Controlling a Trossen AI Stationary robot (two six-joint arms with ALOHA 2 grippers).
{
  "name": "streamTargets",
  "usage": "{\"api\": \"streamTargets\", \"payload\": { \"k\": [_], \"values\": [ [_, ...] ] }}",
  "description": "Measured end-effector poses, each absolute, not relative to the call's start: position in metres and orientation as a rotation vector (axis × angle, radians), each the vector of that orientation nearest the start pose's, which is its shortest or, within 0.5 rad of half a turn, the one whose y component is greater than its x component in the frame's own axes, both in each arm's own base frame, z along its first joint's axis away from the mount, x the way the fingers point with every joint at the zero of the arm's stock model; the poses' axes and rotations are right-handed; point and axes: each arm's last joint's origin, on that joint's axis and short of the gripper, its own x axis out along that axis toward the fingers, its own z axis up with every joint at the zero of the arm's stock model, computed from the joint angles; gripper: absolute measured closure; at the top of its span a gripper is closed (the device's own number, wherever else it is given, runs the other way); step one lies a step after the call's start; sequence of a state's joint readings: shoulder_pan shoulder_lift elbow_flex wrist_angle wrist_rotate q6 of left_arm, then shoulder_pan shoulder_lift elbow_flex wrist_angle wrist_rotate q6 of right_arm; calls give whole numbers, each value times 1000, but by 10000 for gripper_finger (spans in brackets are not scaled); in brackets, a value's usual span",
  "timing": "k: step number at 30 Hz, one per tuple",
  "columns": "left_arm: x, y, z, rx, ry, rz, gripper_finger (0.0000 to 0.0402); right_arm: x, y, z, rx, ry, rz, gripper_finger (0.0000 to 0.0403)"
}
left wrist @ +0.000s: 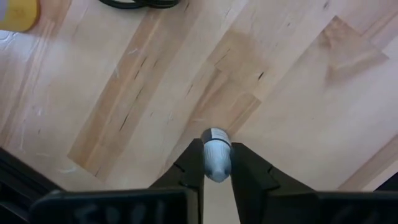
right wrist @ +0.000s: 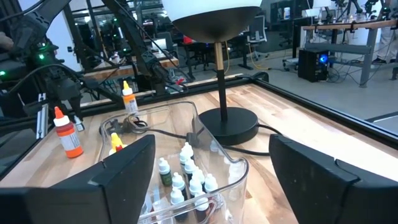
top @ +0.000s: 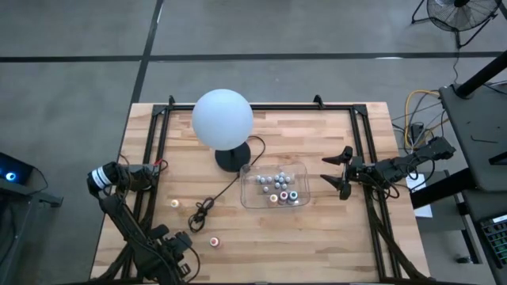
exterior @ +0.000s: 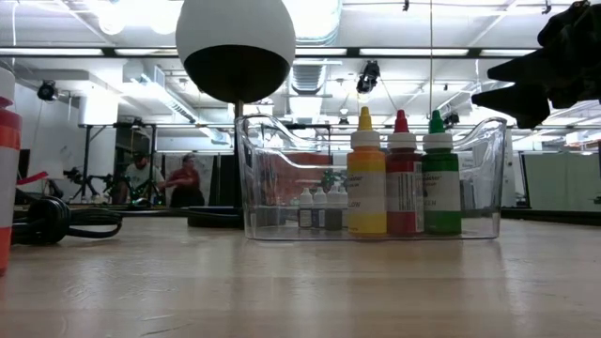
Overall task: Pick & Place food coloring
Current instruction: Put the small brown food coloring bottle into the transparent bin
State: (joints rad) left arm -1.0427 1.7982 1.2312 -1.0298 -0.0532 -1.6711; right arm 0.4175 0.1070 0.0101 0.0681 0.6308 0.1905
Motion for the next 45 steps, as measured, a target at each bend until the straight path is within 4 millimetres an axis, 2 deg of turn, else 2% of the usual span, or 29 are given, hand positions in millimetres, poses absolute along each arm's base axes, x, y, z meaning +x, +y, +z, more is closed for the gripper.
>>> {"api": "streamTargets", "payload": {
  "k": [7, 13, 20, 31, 37, 45],
  "values": [
    [164, -270, 193, -474, 1470, 493, 366, 97, 24, 165, 175, 5, -214, 92],
    [168, -261, 216, -459, 1468, 471, 368, 97, 24, 165, 175, 5, -215, 92],
    [180, -246, 254, -412, 1408, 415, 368, 97, 24, 165, 175, 5, -214, 97],
    [213, -214, 312, -343, 1358, 392, 369, 97, 24, 165, 175, 5, -215, 95],
    [234, -196, 328, -372, 1326, 371, 369, 97, 24, 165, 175, 5, -214, 93],
    [258, -169, 338, -424, 1283, 389, 369, 97, 24, 165, 175, 5, -214, 103]
  ]
}}
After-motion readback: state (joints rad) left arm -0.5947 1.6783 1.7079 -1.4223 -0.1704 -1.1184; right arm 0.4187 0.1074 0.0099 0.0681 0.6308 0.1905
